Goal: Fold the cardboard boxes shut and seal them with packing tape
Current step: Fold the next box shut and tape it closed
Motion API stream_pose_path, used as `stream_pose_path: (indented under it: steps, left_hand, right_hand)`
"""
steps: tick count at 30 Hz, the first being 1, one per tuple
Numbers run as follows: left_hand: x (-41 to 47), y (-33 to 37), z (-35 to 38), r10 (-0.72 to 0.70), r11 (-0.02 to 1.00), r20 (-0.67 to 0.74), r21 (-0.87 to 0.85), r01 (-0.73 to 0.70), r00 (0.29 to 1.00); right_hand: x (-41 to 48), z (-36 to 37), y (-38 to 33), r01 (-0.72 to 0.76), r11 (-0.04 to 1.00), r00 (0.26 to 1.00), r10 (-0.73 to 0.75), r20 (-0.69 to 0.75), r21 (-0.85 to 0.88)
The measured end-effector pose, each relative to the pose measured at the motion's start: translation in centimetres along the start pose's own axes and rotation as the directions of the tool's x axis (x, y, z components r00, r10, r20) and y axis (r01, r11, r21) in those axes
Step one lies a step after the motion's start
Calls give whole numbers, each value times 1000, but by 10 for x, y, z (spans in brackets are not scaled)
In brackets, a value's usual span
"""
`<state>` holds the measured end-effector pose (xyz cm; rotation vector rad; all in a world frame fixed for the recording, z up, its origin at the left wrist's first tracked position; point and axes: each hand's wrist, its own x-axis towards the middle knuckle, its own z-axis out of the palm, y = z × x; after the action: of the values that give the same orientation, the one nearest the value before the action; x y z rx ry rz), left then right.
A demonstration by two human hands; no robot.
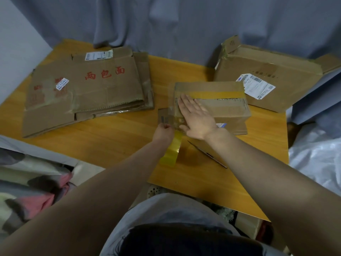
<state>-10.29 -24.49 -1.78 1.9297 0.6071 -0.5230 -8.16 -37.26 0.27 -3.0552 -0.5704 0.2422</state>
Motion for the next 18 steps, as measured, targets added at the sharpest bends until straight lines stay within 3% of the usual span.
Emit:
stream_pose_path:
  steps: [10,13,18]
  left_hand:
    - [4,-3,-8,32,981,43,191,-40,999]
    - [4,-4,-12,11,982,37,189,-18,999]
    - [2,-7,-18,-4,987,50,159,-4,999]
  right_hand:
    - [0,10,-1,-7,999,996,3,-91,-43]
    - [1,13,-1,-18,998,994,11,-113,-62]
    - [8,28,-5,-72,987,962,31,-272,-144]
